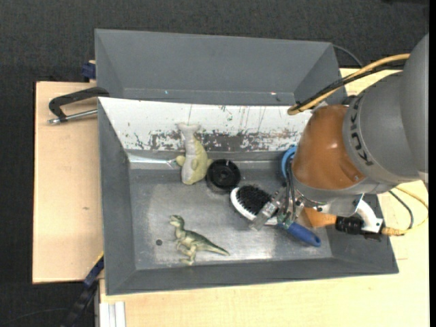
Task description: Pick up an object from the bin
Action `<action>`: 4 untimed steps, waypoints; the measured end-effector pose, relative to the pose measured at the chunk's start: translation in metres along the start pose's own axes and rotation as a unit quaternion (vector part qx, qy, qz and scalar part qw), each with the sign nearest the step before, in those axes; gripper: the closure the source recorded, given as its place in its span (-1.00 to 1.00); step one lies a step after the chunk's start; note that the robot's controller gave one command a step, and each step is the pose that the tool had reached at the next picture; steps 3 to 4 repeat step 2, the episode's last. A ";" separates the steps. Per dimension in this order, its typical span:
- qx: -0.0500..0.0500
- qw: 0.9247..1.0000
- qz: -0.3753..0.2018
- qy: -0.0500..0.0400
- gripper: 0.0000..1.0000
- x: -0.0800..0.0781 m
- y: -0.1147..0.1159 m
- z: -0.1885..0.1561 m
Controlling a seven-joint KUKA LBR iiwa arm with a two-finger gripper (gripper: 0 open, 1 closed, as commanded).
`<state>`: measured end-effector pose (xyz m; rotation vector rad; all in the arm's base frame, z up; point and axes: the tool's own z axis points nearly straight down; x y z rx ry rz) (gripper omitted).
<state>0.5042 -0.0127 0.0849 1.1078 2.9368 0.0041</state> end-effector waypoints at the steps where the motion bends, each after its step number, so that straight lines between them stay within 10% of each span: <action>1: 0.000 1.000 -0.001 0.000 1.00 0.000 0.001 -0.019; 4: 0.000 1.000 -0.002 -0.001 1.00 0.000 0.003 -0.043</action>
Offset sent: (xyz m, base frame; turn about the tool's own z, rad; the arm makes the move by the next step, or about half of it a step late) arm -0.0001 0.0000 0.0185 0.0000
